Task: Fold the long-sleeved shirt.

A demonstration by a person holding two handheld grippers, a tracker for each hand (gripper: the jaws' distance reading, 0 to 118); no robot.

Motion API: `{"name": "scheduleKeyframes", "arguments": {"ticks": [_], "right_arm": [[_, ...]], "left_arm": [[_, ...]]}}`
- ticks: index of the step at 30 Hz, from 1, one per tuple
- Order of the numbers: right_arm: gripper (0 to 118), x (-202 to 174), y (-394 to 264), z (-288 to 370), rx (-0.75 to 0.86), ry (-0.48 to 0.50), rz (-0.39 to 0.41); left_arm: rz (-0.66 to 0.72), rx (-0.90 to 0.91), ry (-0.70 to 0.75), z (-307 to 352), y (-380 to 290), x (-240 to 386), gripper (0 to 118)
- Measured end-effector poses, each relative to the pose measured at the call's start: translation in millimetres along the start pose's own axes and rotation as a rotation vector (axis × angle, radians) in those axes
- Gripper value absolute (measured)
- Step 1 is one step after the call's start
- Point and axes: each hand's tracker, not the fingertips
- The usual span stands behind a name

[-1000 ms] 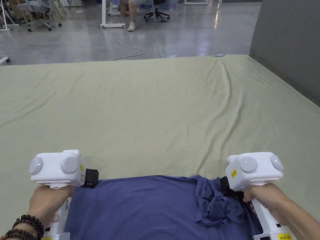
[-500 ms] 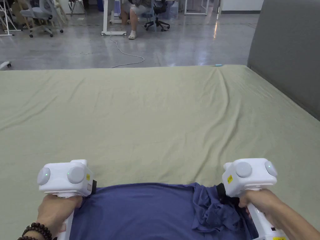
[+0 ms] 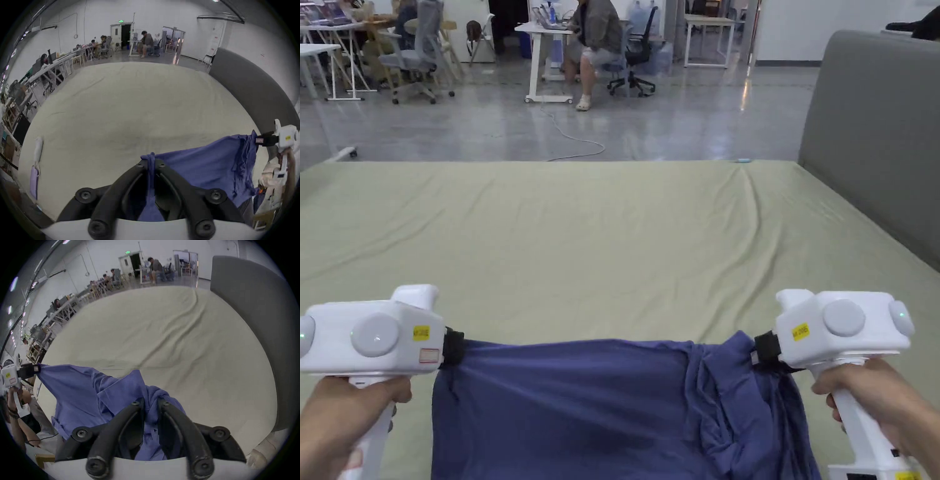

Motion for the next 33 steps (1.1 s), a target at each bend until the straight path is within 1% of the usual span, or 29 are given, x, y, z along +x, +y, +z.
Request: {"name": "scheduleKeyframes", "arguments": {"ticks": [3, 6, 9, 11, 12, 14, 16, 19, 21, 23, 25, 26, 27, 28, 29, 30, 31, 32, 33], "right_arm": [[11, 0.4, -28.0, 32.7, 0.045, 0.030, 0.000], [10, 0.7, -63.7, 60.0, 0.060, 0.036, 0.007], [10, 2.4, -102.5, 78.2, 0.061, 0.035, 0.026], [10, -1.4, -129.3, 82.5, 0.024, 0.034, 0.061], [10, -1.8, -140.3, 80.9, -0.002, 0.030, 0.089], [10, -3.0, -160.3, 63.4, -0.037, -0.012, 0.163], [10, -4.7, -176.3, 43.0, -0.125, -0.032, 0.223], [10, -8.3, -194.4, 10.8, -0.252, -0.058, 0.274], [10, -13.7, -201.2, -0.5, -0.297, -0.076, 0.315], [10, -15.8, -198.0, 2.1, -0.250, -0.085, 0.309], [10, -14.8, -192.5, 1.4, -0.274, -0.082, 0.289], [14, -13.2, -192.1, 3.0, -0.277, -0.081, 0.291], [21, -12.9, -191.5, 3.7, -0.279, -0.080, 0.290], [44, -12.7, -189.9, 6.5, -0.275, -0.083, 0.286], [69, -12.1, -187.8, 11.9, -0.270, -0.092, 0.287], [92, -10.6, -185.9, 19.4, -0.267, -0.100, 0.287], [98, -9.1, -181.7, 26.8, -0.266, -0.103, 0.283], [98, -8.5, -175.9, 37.8, -0.247, -0.106, 0.280], [98, -9.5, -167.6, 51.2, -0.183, -0.098, 0.279]], "left_arm": [[-0.035, -0.009, -0.010, 28.8, -30.5, 2.8, 1], [-0.049, -0.068, -0.026, 38.7, -65.2, 3.3, 1], [-0.074, -0.128, -0.035, 40.8, -99.4, 4.6, 1], [-0.078, -0.175, -0.033, 37.8, -122.5, 5.8, 1], [-0.084, -0.211, -0.041, 35.4, -130.5, 6.9, 1], [-0.084, -0.250, -0.032, 23.3, -150.1, 8.1, 1], [-0.110, -0.314, -0.030, 8.1, -165.5, 8.4, 1], [-0.115, -0.386, -0.006, -14.5, -182.9, 10.1, 1], [-0.114, -0.397, -0.003, -21.6, -189.0, 9.5, 1], [-0.105, -0.389, -0.004, -24.0, -190.2, 9.3, 1], [-0.102, -0.385, -0.004, -20.6, -187.1, 7.2, 1], [-0.094, -0.384, -0.005, -20.8, -185.6, 6.7, 4], [-0.088, -0.379, -0.005, -20.2, -184.0, 6.2, 17], [-0.082, -0.366, -0.004, -14.1, -182.3, 6.0, 59], [-0.079, -0.339, -0.023, -9.5, -179.9, 4.2, 96], [-0.083, -0.324, -0.050, -4.3, -177.1, 2.2, 117], [-0.083, -0.328, -0.053, 1.5, -173.2, 0.8, 118], [-0.081, -0.322, -0.056, 10.2, -170.1, -0.5, 118], [-0.069, -0.277, -0.078, 20.5, -162.1, -1.1, 118]]}}
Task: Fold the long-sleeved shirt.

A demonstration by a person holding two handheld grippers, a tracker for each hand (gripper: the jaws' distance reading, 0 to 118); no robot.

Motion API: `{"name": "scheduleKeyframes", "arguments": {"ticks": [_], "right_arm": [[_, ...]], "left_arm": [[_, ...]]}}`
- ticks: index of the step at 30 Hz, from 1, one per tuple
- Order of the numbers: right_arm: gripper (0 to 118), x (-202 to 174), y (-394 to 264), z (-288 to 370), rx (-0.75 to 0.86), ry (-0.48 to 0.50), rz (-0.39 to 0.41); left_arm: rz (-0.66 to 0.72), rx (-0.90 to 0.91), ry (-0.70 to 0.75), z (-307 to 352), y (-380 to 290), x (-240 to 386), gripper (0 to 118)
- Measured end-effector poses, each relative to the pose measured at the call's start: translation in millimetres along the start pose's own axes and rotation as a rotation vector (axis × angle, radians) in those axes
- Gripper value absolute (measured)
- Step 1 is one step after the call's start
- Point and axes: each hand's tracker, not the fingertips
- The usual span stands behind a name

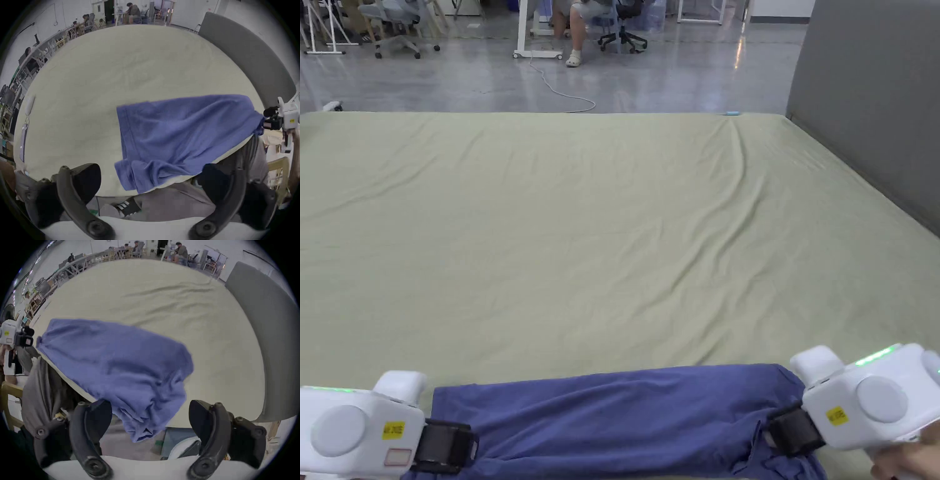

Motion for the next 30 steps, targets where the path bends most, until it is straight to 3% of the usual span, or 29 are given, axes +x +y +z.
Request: {"name": "scheduleKeyframes", "arguments": {"ticks": [6, 7, 9, 10, 11, 12, 19, 22, 23, 24, 25, 26, 28, 30], "right_arm": [[98, -5.4, 42.9, 65.8, 0.279, -0.021, -0.080], [98, -9.1, 47.8, 70.0, 0.318, -0.020, -0.102], [97, -15.6, 55.3, 66.1, 0.353, -0.014, -0.136], [76, -18.8, 58.6, 63.1, 0.364, -0.014, -0.152], [22, -22.5, 61.7, 59.7, 0.379, -0.041, -0.180], [0, -25.1, 66.2, 52.2, 0.375, -0.052, -0.204], [0, -29.8, 78.7, 41.0, 0.355, -0.071, -0.193], [0, -28.6, 77.9, 44.5, 0.360, -0.054, -0.202], [0, -28.6, 77.8, 44.9, 0.361, -0.055, -0.206], [0, -28.5, 77.8, 45.1, 0.362, -0.053, -0.206], [0, -33.7, 77.5, 48.8, 0.363, -0.054, -0.193], [0, -35.6, 76.4, 50.7, 0.364, -0.051, -0.190], [0, -36.2, 74.9, 53.8, 0.363, -0.042, -0.192], [0, -38.6, 73.0, 57.3, 0.363, -0.031, -0.188]], "left_arm": [[0.037, 0.215, 0.017, 54.2, 30.9, 17.1, 116], [0.030, 0.276, 0.032, 60.3, 33.6, 22.1, 99], [-0.010, 0.344, 0.117, 62.1, 37.2, 34.7, 38], [-0.042, 0.358, 0.166, 57.8, 38.4, 40.5, 1], [-0.060, 0.368, 0.198, 52.1, 39.7, 41.9, 0], [-0.061, 0.364, 0.192, 47.9, 40.8, 42.7, 0], [-0.011, 0.335, 0.108, 41.6, 46.9, 34.1, 0], [0.147, 0.362, -0.098, 46.3, 43.6, 5.7, 0], [0.224, 0.356, -0.193, 46.3, 42.1, -7.0, 13], [0.296, 0.337, -0.265, 43.5, 39.6, -21.0, 48], [0.362, 0.335, -0.369, 38.8, 35.2, -37.2, 108], [0.388, 0.306, -0.432, 31.8, 30.0, -46.7, 118], [0.429, 0.347, -0.425, 20.6, 19.8, -67.1, 118], [0.423, 0.237, -0.422, 9.3, 11.5, -65.2, 118]]}}
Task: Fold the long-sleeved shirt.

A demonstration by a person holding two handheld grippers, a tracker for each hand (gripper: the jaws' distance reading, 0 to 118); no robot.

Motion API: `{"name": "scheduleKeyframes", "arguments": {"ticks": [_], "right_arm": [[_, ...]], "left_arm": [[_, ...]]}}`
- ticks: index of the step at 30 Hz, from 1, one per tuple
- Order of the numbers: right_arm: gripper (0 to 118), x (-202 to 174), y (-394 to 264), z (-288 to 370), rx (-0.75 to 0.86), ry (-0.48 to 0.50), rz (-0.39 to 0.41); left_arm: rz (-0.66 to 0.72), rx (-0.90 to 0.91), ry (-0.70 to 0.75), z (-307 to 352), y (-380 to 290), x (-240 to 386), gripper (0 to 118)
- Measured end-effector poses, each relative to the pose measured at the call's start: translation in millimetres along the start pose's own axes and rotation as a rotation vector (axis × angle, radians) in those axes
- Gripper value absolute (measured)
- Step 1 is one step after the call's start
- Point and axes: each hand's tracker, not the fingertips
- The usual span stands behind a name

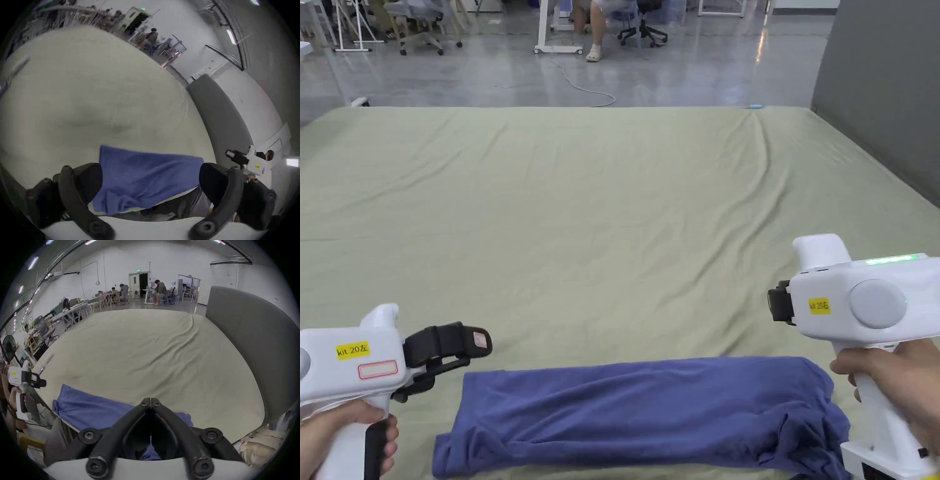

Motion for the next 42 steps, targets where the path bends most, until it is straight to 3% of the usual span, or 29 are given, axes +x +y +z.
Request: {"name": "scheduleKeyframes", "arguments": {"ticks": [5, 8, 11, 14, 20, 21, 22, 23, 25, 27, 31, 33, 38, 42], "right_arm": [[0, -1.0, -2.5, 4.1, -0.002, 0.016, -0.006], [0, 0.7, -3.5, 3.8, -0.002, 0.038, -0.009], [0, 0.0, -6.0, 5.1, -0.007, 0.018, -0.015], [0, 0.4, -7.6, 4.7, -0.017, 0.015, -0.018], [0, 2.1, -8.9, 4.0, -0.025, 0.007, -0.022], [0, 2.0, -8.9, 4.3, -0.026, 0.007, -0.021], [0, 1.8, -9.0, 4.8, -0.026, 0.006, -0.021], [0, 3.5, -8.4, 3.8, -0.026, 0.005, -0.024], [0, 4.4, -7.7, 4.3, -0.025, 0.006, -0.023], [0, 5.9, -6.5, 5.5, -0.024, 0.007, -0.024], [0, 9.5, -4.6, 8.8, -0.015, 0.008, -0.033], [0, 10.1, -4.1, 10.2, -0.010, 0.005, -0.036], [0, 9.8, -4.1, 12.8, -0.010, 0.010, -0.037], [0, 8.2, -3.7, 10.7, -0.016, 0.000, -0.021]], "left_arm": [[0.095, -0.103, -0.107, -20.6, -16.9, -53.3, 118], [0.157, -0.173, -0.052, -43.4, -25.7, -70.0, 118], [0.256, -0.152, -0.260, -48.5, -29.3, -74.1, 118], [0.351, -0.157, -0.335, -55.7, -35.3, -70.8, 118], [0.258, -0.190, -0.316, -73.6, -33.9, -40.7, 118], [0.237, -0.192, -0.294, -75.7, -34.5, -35.0, 112], [0.199, -0.200, -0.268, -76.1, -34.8, -28.3, 67], [0.155, -0.200, -0.222, -75.1, -35.2, -20.9, 0], [0.030, -0.223, 0.015, -89.1, -40.4, -12.6, 0], [0.050, -0.198, -0.099, -90.3, -40.8, -8.3, 0], [0.055, -0.169, -0.089, -85.6, -16.2, -40.8, 0], [0.140, -0.119, -0.143, -64.3, -9.4, -61.9, 0], [0.087, -0.029, 0.000, -5.0, 14.0, -95.1, 0], [0.155, 0.062, 0.050, 53.1, 23.2, -125.8, 0]]}}
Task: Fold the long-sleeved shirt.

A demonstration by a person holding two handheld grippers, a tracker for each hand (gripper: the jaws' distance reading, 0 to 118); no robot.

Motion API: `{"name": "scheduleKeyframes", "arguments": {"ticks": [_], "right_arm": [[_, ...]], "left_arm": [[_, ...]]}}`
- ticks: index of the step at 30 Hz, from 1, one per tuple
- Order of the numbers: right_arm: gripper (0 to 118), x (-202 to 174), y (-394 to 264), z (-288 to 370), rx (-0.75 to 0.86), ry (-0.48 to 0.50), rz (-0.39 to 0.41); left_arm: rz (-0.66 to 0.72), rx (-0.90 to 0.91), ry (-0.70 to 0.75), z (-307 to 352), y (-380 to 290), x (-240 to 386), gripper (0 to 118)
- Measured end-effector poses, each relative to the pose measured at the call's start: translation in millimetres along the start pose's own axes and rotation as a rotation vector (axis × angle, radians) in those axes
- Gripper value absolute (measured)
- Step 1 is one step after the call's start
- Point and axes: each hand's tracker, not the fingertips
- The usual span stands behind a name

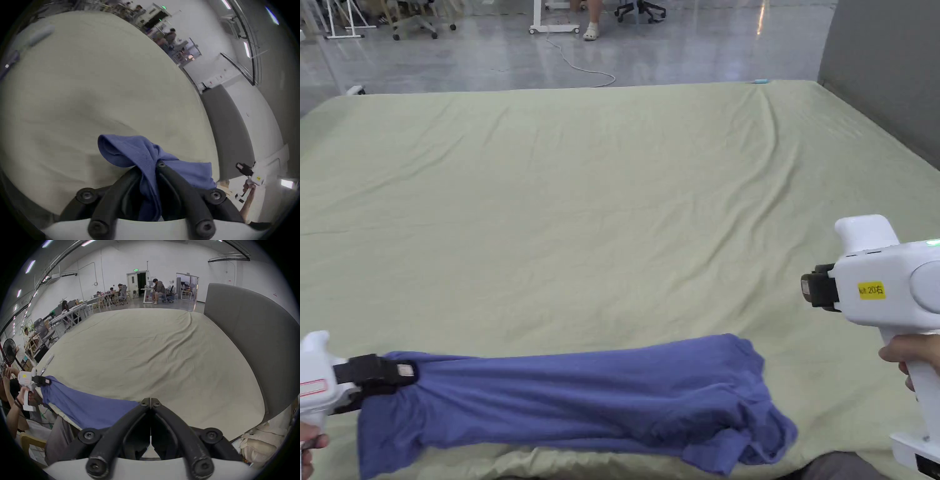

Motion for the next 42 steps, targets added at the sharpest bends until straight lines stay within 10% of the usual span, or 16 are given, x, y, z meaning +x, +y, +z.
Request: {"name": "scheduleKeyframes", "arguments": {"ticks": [6, 13, 24, 34, 36, 39, 42], "right_arm": [[0, -5.1, 2.0, -4.1, -0.003, 0.011, 0.012], [0, -16.6, 5.7, -5.9, 0.005, -0.012, 0.049], [0, -28.7, 18.2, -1.7, 0.030, -0.013, 0.067], [0, -16.0, 14.2, 12.7, 0.057, -0.023, 0.048], [0, -11.0, 12.9, 14.8, 0.061, -0.025, 0.035], [0, -5.8, 10.5, 18.3, 0.064, -0.030, 0.020], [0, -4.5, 11.0, 17.9, 0.065, -0.035, 0.007]], "left_arm": [[0.000, 0.033, 0.121, 41.4, 9.6, -15.1, 0], [-0.081, -0.001, -0.108, 34.1, -12.6, 65.3, 0], [-0.130, -0.192, -0.303, -71.5, -62.7, 225.1, 0], [-0.176, -0.416, -0.173, -228.2, -112.2, 275.4, 1], [-0.145, -0.406, -0.150, -244.2, -116.7, 264.3, 18], [-0.118, -0.350, -0.215, -237.7, -115.1, 256.2, 85], [-0.136, -0.340, -0.248, -205.7, -98.7, 270.7, 100]]}}
